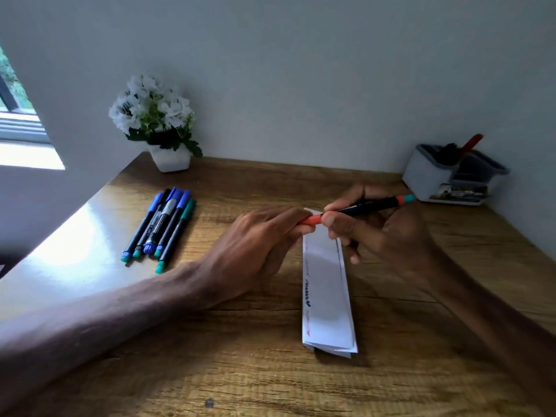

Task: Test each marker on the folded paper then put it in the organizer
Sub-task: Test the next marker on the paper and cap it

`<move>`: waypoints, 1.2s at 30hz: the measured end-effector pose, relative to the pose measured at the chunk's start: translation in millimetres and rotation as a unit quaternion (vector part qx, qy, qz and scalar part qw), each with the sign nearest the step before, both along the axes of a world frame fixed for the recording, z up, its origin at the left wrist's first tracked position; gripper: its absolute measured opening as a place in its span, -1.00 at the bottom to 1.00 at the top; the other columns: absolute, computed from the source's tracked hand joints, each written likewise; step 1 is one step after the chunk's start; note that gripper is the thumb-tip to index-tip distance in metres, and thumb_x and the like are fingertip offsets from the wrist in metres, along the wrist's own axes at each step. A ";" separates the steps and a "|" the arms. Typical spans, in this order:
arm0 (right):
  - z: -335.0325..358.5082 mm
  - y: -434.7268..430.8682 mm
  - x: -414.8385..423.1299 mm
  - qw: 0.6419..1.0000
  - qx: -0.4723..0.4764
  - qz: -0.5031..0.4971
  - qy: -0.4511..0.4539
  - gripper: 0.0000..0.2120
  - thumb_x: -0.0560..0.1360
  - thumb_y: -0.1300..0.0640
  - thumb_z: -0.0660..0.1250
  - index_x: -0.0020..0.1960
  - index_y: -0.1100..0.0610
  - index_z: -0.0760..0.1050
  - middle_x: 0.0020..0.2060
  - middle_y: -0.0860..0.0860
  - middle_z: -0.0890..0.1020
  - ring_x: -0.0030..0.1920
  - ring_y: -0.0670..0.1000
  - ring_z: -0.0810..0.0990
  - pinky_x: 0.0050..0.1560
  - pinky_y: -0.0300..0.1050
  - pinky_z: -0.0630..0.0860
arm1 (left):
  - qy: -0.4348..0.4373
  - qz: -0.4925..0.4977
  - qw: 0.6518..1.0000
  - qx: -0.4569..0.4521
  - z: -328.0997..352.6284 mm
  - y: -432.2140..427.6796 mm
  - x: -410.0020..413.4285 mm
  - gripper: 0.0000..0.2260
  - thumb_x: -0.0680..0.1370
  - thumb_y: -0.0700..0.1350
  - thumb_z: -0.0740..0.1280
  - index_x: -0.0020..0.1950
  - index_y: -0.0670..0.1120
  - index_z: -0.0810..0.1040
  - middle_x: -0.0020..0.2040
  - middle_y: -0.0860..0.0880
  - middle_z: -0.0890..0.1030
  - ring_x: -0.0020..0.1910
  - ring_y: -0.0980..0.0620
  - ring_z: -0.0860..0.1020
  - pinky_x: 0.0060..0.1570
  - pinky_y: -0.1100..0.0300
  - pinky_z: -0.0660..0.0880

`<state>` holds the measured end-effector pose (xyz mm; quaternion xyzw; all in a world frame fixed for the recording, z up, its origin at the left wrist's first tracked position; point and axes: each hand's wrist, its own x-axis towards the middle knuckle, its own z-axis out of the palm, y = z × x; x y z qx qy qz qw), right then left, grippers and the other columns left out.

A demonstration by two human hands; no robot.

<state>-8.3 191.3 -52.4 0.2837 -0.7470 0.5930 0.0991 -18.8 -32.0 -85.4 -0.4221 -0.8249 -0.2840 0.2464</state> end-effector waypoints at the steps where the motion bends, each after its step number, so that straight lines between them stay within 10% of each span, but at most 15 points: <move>1: -0.7 0.8 -2.2 1.000 0.001 -0.010 -0.008 -0.80 0.43 0.19 0.49 -0.03 0.30 0.63 -0.29 0.14 0.70 -0.40 0.06 0.62 -0.51 -0.12 0.55 | -0.011 0.007 1.000 -0.004 0.7 -0.4 -1.5 -0.71 0.72 -0.06 0.18 0.32 -0.16 0.56 -0.02 0.11 0.57 -0.15 0.22 0.51 -0.21 0.36 0.45; 8: 11.7 33.9 -13.9 0.994 -0.038 -0.104 -0.012 -0.76 0.35 0.26 0.59 0.00 0.25 0.69 -0.12 0.05 0.77 -0.13 0.00 0.75 -0.12 -0.20 0.65 | -0.020 0.058 0.995 0.073 15.0 1.3 -7.7 -0.76 0.64 0.06 0.33 0.20 -0.02 0.67 -0.18 0.09 0.69 -0.33 0.12 0.61 -0.39 0.17 0.51; 13: 18.5 59.0 -19.8 0.961 0.138 -0.202 0.127 -0.72 0.36 0.07 0.61 0.07 0.03 0.73 0.12 -0.06 0.68 0.18 -0.05 0.61 0.19 -0.11 0.54 | 0.038 0.052 0.994 0.093 43.8 34.1 -7.3 -0.83 0.56 0.00 0.48 0.12 0.00 0.72 -0.23 0.29 0.59 -0.39 0.25 0.53 -0.41 0.43 0.39; 20: 26.7 68.1 -28.5 0.876 0.323 -0.230 0.276 -0.68 0.53 -0.11 0.37 0.14 0.06 0.69 -0.05 0.02 0.73 -0.08 0.00 0.62 -0.08 -0.05 0.55 | 0.026 0.062 0.995 0.073 64.5 95.2 -23.0 -0.70 0.57 0.19 0.38 -0.07 0.00 0.75 -0.38 0.20 0.57 -0.43 0.25 0.46 -0.36 0.41 0.29; 24: 35.2 94.9 -27.3 0.897 0.264 -0.302 0.187 -0.70 0.57 0.01 0.39 0.27 0.06 0.60 0.07 0.00 0.69 0.01 -0.09 0.62 0.04 -0.16 0.59 | -0.046 0.079 0.993 0.072 63.5 109.6 -40.0 -0.72 0.60 0.22 0.34 -0.07 0.06 0.69 -0.37 0.24 0.58 -0.36 0.35 0.56 -0.36 0.48 0.35; 29: 55.9 143.8 -22.6 0.841 0.108 -0.456 0.270 -0.72 0.54 0.22 0.43 0.25 0.14 0.56 0.08 0.08 0.61 -0.02 -0.06 0.66 -0.08 -0.42 0.53 | -0.143 0.090 0.984 -0.063 30.9 101.2 -76.3 -0.66 0.51 0.16 0.29 -0.12 -0.10 0.67 -0.24 -0.01 0.69 -0.26 0.05 0.66 -0.20 -0.04 0.63; 36: 59.0 197.8 -37.0 0.770 0.051 -0.558 0.305 -0.70 0.60 0.26 0.33 0.33 0.18 0.51 0.11 0.10 0.66 0.07 -0.01 0.68 -0.02 -0.18 0.65 | -0.129 0.070 0.981 -0.128 11.5 101.1 -88.7 -0.63 0.54 0.15 0.19 -0.14 -0.08 0.67 -0.25 0.00 0.67 -0.30 0.07 0.62 -0.18 -0.03 0.62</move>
